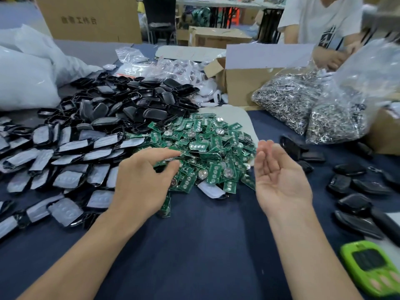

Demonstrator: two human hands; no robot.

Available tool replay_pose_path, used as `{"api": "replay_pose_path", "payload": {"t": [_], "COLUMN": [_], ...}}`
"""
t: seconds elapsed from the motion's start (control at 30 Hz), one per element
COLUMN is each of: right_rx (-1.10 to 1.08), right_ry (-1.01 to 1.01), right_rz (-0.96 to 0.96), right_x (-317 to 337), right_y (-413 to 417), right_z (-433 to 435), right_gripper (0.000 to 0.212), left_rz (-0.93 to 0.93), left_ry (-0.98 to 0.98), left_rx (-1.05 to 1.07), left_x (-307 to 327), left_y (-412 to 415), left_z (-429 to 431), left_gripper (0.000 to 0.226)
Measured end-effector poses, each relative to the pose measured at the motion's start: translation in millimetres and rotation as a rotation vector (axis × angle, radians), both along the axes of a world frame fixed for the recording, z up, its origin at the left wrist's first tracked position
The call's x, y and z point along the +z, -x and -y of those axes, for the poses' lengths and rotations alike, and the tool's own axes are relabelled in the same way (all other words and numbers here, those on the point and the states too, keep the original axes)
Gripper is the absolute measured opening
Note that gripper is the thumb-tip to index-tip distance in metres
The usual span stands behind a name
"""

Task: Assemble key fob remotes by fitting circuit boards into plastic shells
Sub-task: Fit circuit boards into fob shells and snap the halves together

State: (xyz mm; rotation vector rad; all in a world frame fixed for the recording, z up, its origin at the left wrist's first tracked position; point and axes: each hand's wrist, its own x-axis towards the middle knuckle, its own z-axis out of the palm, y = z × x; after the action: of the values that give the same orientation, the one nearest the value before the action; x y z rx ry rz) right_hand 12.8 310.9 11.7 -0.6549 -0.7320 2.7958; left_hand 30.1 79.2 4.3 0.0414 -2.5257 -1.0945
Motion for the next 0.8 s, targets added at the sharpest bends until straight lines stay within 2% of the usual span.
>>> {"api": "replay_pose_path", "payload": {"t": [0.13, 0.27, 0.33, 0.4, 0.53, 0.63, 0.8], "right_rx": [0.142, 0.163, 0.185, 0.256, 0.456, 0.463, 0.358], "right_ry": [-0.424, -1.229, -1.529, -1.757, -2.041, -2.210, -2.012], "right_rz": [-0.041, -0.192, -0.269, -0.304, -0.296, -0.343, -0.354], "right_x": [-2.1, -5.4, -9.2, -14.2, -18.3, -23.1, -24.5], "right_y": [-1.3, -5.3, -7.4, -3.8, 13.2, 21.5, 21.1], "right_z": [32.4, 69.1, 89.9, 107.6, 130.0, 132.5, 127.6], "right_gripper": [0.023, 0.032, 0.033, 0.045, 0.063, 0.052, 0.039], "left_rz": [-0.002, -0.041, -0.042, 0.036, 0.206, 0.241, 0.136], "left_ry": [0.087, 0.231, 0.331, 0.414, 0.372, 0.355, 0.332], "left_rx": [0.034, 0.117, 0.176, 0.224, 0.210, 0.171, 0.218], "left_x": [-1.4, 1.2, 2.8, 4.2, -0.1, -4.5, -4.4], "left_y": [4.0, 8.1, 13.4, 20.3, 28.8, 33.1, 34.3], "left_z": [5.1, 19.6, 33.5, 49.1, 69.0, 74.7, 73.3], "left_gripper": [0.019, 0.024, 0.029, 0.039, 0.054, 0.049, 0.034]}}
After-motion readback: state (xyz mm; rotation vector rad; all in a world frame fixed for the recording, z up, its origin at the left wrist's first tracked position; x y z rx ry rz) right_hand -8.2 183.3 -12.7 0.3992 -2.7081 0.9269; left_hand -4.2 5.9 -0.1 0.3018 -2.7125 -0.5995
